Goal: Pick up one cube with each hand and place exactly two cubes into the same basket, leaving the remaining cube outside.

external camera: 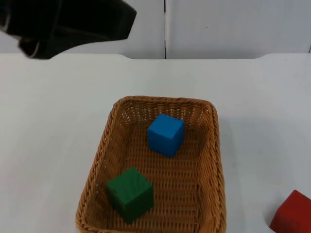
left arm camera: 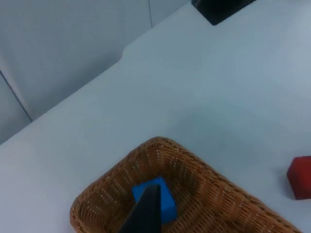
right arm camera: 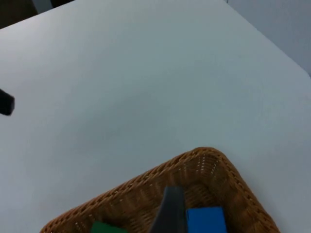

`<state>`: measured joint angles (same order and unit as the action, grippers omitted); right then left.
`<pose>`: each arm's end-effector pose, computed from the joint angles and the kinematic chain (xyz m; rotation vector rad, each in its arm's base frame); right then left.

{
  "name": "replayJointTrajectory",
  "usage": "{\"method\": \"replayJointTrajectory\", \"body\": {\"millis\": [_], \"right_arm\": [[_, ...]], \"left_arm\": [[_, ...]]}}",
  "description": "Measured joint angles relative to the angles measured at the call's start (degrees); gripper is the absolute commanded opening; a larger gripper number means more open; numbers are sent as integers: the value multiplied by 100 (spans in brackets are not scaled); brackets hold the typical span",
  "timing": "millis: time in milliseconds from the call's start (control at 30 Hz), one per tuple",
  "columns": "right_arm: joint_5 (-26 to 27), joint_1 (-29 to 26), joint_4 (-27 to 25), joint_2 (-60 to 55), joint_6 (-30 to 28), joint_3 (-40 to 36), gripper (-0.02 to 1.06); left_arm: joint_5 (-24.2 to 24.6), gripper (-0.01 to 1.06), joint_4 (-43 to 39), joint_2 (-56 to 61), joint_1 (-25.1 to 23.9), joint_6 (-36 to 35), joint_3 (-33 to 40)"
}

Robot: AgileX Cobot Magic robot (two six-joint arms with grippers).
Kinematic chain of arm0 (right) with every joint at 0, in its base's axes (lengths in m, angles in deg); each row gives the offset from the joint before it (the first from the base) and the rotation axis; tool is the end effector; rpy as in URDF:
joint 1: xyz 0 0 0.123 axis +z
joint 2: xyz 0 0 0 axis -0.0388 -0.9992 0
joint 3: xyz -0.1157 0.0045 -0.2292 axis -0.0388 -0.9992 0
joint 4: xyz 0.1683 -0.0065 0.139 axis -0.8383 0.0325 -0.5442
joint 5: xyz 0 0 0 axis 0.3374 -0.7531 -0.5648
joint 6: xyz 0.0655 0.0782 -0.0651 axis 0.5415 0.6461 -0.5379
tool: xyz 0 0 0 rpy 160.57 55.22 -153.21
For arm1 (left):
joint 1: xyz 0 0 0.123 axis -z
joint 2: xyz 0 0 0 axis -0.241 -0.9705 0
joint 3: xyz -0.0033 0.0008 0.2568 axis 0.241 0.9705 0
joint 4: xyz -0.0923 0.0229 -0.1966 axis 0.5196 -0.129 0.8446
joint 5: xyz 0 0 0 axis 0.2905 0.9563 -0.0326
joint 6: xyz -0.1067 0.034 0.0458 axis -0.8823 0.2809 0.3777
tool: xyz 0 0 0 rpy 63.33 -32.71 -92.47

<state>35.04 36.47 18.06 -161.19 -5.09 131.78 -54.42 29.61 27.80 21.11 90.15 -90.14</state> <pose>0.2591 0.2204 0.3404 -1.1347 1.9915 0.5041 0.1511 -0.1341 0.3016 0.9039 1.8681 -0.4658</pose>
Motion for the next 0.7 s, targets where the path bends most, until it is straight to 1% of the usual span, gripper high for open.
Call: {"method": "replayJointTrajectory", "body": {"millis": [200, 233, 400, 433, 467, 567, 600, 700], "right_arm": [[692, 0, 0, 605, 9, -1248, 69], [692, 0, 0, 605, 9, -1248, 69], [1249, 0, 0, 1164, 9, -2350, 69], [1249, 0, 0, 1164, 9, -2350, 69], [1351, 0, 0, 1287, 9, -2559, 69], [1600, 0, 0, 1663, 9, -3111, 69], [1600, 0, 0, 1663, 9, -3111, 69], [1812, 0, 0, 2108, 9, -3582, 69]], "left_arm": [[116, 90, -723, 267, 0, -675, 0], [116, 90, -723, 267, 0, -675, 0], [247, 90, -917, 392, 0, -899, 35], [247, 90, -917, 392, 0, -899, 35], [261, 90, -945, 417, 0, -925, 69], [268, 90, -1001, 493, 0, -977, 271], [268, 90, -1001, 493, 0, -977, 271], [268, 90, -1014, 652, 0, -1028, 529]]}}
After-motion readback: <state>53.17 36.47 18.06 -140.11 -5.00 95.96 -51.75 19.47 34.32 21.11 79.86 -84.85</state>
